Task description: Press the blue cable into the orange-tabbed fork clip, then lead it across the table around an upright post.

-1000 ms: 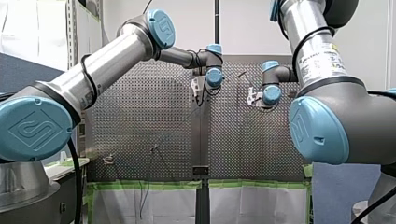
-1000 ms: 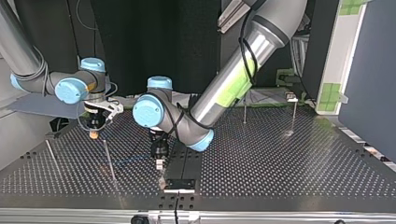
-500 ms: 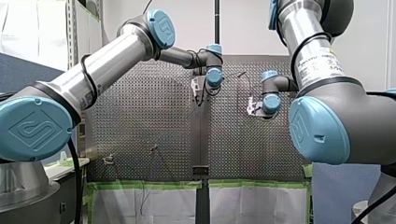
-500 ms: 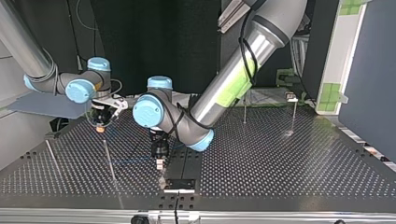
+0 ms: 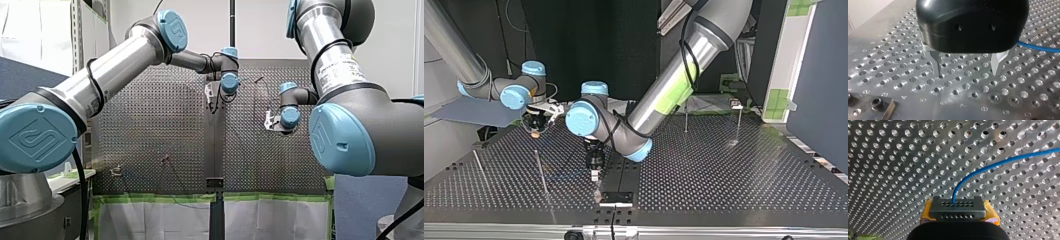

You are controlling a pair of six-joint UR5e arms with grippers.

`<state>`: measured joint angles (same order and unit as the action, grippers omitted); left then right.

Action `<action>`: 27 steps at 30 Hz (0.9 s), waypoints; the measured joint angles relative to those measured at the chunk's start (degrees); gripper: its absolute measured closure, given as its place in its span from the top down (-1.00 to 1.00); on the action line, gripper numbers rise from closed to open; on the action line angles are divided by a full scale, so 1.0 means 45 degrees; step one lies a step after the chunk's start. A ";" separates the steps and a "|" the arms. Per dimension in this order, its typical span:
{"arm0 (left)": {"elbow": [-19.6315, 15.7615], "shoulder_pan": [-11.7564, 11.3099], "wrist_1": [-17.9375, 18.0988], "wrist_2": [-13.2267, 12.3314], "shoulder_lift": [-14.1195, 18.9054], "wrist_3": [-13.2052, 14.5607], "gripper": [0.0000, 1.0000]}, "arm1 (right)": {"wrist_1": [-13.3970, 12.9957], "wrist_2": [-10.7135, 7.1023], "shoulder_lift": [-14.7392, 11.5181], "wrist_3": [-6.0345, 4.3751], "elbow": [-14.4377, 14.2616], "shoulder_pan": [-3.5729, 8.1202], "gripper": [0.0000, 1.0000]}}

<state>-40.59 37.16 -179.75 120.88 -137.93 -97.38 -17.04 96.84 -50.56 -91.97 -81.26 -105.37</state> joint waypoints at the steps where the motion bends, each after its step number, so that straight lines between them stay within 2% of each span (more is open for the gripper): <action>1: 0.0001 0.0011 0.0000 0.0001 0.0000 0.0000 0.96 | 0.0000 0.0001 0.0013 0.0005 0.0000 0.0003 -1.00; 11: -0.0081 0.0030 0.0000 0.0001 0.0000 0.0000 0.96 | -0.0072 0.0025 0.0291 0.0040 -0.0116 -0.0010 -1.00; 19: -0.0095 0.0031 -0.0013 0.0106 0.0000 0.0000 0.96 | -0.0807 0.0068 0.0848 0.0036 -0.0698 0.0075 -1.00; 27: -0.0137 0.0046 -0.0144 0.0224 0.0001 0.0000 0.96 | -0.1141 0.0093 0.1066 0.0085 -0.0917 0.0125 -1.00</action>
<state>-41.21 37.36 -180.40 121.89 -137.93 -97.38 -22.18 97.26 -45.76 -91.59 -85.39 -104.81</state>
